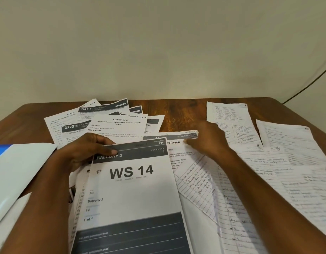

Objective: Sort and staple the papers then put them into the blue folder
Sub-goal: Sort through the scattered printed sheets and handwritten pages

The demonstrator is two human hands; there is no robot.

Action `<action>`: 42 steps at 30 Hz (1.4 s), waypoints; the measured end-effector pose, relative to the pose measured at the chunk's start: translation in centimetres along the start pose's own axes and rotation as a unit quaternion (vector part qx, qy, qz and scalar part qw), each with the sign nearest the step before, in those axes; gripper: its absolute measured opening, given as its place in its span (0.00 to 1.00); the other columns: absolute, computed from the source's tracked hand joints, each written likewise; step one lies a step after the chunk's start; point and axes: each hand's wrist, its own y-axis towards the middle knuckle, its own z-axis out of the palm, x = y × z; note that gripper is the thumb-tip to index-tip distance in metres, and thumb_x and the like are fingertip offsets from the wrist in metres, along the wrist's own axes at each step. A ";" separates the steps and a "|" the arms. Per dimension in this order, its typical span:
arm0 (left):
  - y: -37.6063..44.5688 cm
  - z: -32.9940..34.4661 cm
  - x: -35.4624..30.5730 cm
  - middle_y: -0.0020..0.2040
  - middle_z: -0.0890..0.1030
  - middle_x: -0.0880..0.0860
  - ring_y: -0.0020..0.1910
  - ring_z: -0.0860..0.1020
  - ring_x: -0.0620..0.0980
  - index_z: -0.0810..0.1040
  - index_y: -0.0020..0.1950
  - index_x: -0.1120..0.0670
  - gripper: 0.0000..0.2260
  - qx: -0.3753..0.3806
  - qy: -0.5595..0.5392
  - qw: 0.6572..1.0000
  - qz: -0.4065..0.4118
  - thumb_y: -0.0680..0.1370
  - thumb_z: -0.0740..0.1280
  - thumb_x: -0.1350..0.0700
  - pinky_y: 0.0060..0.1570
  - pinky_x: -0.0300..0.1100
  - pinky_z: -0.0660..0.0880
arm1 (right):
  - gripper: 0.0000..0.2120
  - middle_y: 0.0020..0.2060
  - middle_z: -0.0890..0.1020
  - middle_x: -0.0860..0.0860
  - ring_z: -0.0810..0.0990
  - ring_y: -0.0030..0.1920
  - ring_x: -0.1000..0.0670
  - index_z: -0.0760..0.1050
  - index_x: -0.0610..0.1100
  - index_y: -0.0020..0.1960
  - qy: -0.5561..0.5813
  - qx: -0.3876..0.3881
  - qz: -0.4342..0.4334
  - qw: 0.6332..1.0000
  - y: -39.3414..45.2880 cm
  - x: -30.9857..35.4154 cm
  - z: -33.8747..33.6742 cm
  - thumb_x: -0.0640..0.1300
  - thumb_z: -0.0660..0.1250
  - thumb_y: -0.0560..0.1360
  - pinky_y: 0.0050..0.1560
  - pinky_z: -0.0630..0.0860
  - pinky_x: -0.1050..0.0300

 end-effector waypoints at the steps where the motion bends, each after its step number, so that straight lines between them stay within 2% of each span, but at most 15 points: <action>1: 0.0 0.1 0.0 0.53 0.87 0.63 0.52 0.86 0.65 0.87 0.49 0.60 0.41 0.000 0.001 1.000 0.000 0.41 0.90 0.44 0.57 0.59 0.82 | 0.21 0.52 0.85 0.54 0.84 0.53 0.46 0.81 0.52 0.57 -0.028 -0.011 0.032 0.999 0.4 -0.7 -0.2 0.60 0.80 0.70 0.60 0.78 0.44; 3: 0.1 0.2 -0.2 0.53 0.87 0.63 0.52 0.86 0.65 0.87 0.49 0.60 0.41 -0.004 0.005 1.000 -0.002 0.40 0.90 0.44 0.59 0.61 0.81 | 0.23 0.52 0.85 0.54 0.83 0.52 0.47 0.81 0.51 0.53 -0.009 0.006 0.071 0.997 0.9 -1.8 -0.5 0.63 0.82 0.65 0.59 0.78 0.44; 6: 0.0 0.2 -0.3 0.52 0.87 0.63 0.52 0.87 0.65 0.87 0.50 0.61 0.42 -0.008 0.007 1.000 -0.004 0.40 0.89 0.44 0.56 0.58 0.83 | 0.15 0.48 0.82 0.57 0.79 0.42 0.55 0.79 0.53 0.44 0.118 0.023 0.080 0.990 1.0 -2.9 -0.6 0.52 0.84 0.67 0.49 0.77 0.54; 8: -0.1 0.3 -0.4 0.52 0.87 0.63 0.52 0.87 0.65 0.86 0.52 0.62 0.41 -0.012 0.014 1.000 -0.007 0.44 0.90 0.45 0.56 0.58 0.83 | 0.16 0.45 0.78 0.56 0.74 0.38 0.59 0.75 0.54 0.40 0.159 0.021 0.072 0.984 1.1 -3.1 -0.3 0.48 0.84 0.68 0.41 0.71 0.60; 11: -0.4 0.4 -0.6 0.53 0.87 0.63 0.51 0.87 0.64 0.85 0.55 0.63 0.32 -0.022 0.018 1.000 -0.010 0.55 0.86 0.52 0.55 0.58 0.83 | 0.14 0.41 0.81 0.56 0.79 0.39 0.56 0.79 0.49 0.42 0.181 0.018 0.088 0.979 1.6 -3.1 0.2 0.47 0.84 0.67 0.44 0.78 0.55; 13: -0.3 0.4 -0.7 0.52 0.87 0.63 0.50 0.87 0.64 0.85 0.56 0.63 0.36 -0.021 0.018 1.000 -0.006 0.52 0.88 0.50 0.49 0.53 0.85 | 0.10 0.39 0.85 0.53 0.84 0.41 0.51 0.83 0.46 0.42 0.191 0.004 0.088 0.978 1.9 -3.4 0.5 0.46 0.84 0.68 0.49 0.83 0.50; 16: -0.1 0.6 -1.0 0.54 0.87 0.63 0.51 0.87 0.65 0.84 0.56 0.64 0.31 -0.015 -0.001 1.000 0.004 0.57 0.87 0.54 0.46 0.52 0.86 | 0.07 0.39 0.86 0.52 0.86 0.43 0.49 0.84 0.47 0.41 0.234 -0.052 0.066 0.969 2.1 -3.7 -0.2 0.46 0.81 0.71 0.50 0.82 0.50; 18: -0.1 0.8 -1.4 0.54 0.87 0.64 0.49 0.87 0.64 0.84 0.56 0.65 0.28 -0.016 -0.010 1.000 0.012 0.60 0.84 0.56 0.43 0.51 0.86 | 0.06 0.40 0.86 0.53 0.85 0.43 0.51 0.83 0.48 0.42 0.282 -0.113 0.063 0.951 2.4 -3.7 -1.2 0.46 0.80 0.73 0.46 0.79 0.56; 21: 0.0 1.0 -2.4 0.53 0.87 0.63 0.50 0.87 0.64 0.84 0.55 0.64 0.25 -0.019 0.001 0.999 0.031 0.63 0.83 0.54 0.51 0.55 0.85 | 0.07 0.38 0.85 0.54 0.83 0.40 0.53 0.82 0.48 0.41 0.322 -0.225 0.067 0.917 3.1 -3.7 -2.8 0.46 0.79 0.74 0.47 0.81 0.56; 23: -0.2 0.9 -2.9 0.52 0.88 0.61 0.52 0.87 0.62 0.87 0.50 0.60 0.32 -0.018 0.013 0.998 0.055 0.53 0.89 0.45 0.53 0.53 0.84 | 0.06 0.39 0.86 0.53 0.86 0.42 0.51 0.83 0.49 0.43 0.359 -0.277 0.069 0.889 3.3 -3.9 -3.4 0.46 0.79 0.74 0.52 0.85 0.48; 25: -0.4 1.0 -3.4 0.51 0.88 0.60 0.51 0.87 0.59 0.89 0.46 0.56 0.37 -0.016 0.015 0.997 0.070 0.43 0.88 0.39 0.49 0.48 0.84 | 0.05 0.39 0.86 0.54 0.86 0.43 0.51 0.84 0.48 0.46 0.393 -0.304 0.066 0.865 3.2 -4.1 -3.9 0.45 0.79 0.74 0.52 0.85 0.46; 27: -0.6 1.3 -3.6 0.50 0.88 0.59 0.51 0.87 0.58 0.89 0.45 0.55 0.34 -0.030 0.017 0.996 0.077 0.45 0.89 0.39 0.51 0.49 0.83 | 0.06 0.41 0.87 0.53 0.87 0.44 0.50 0.85 0.45 0.48 0.418 -0.312 0.064 0.851 3.3 -4.2 -3.9 0.44 0.80 0.74 0.52 0.86 0.45; 31: -0.6 2.5 -4.3 0.49 0.89 0.55 0.56 0.85 0.60 0.89 0.46 0.56 0.05 -0.080 0.022 0.994 0.070 0.71 0.80 0.59 0.62 0.57 0.79 | 0.05 0.41 0.87 0.51 0.87 0.44 0.50 0.83 0.50 0.44 0.458 -0.281 0.071 0.840 3.5 -4.4 -3.1 0.44 0.79 0.74 0.55 0.85 0.45; 37: -0.1 3.9 -4.7 0.48 0.89 0.51 0.55 0.85 0.57 0.88 0.52 0.55 0.07 -0.108 0.035 0.992 0.062 0.74 0.79 0.59 0.56 0.51 0.80 | 0.06 0.44 0.89 0.44 0.88 0.49 0.40 0.85 0.44 0.47 0.490 -0.184 0.088 0.847 3.8 -4.4 -1.7 0.44 0.79 0.74 0.54 0.84 0.37; 42: 0.5 4.4 -4.8 0.47 0.89 0.51 0.55 0.84 0.57 0.88 0.49 0.54 0.06 -0.123 0.045 0.989 0.064 0.73 0.79 0.60 0.59 0.54 0.81 | 0.09 0.48 0.89 0.46 0.89 0.46 0.46 0.84 0.39 0.55 0.464 0.024 0.087 0.881 3.0 -4.8 -0.6 0.40 0.76 0.76 0.50 0.86 0.48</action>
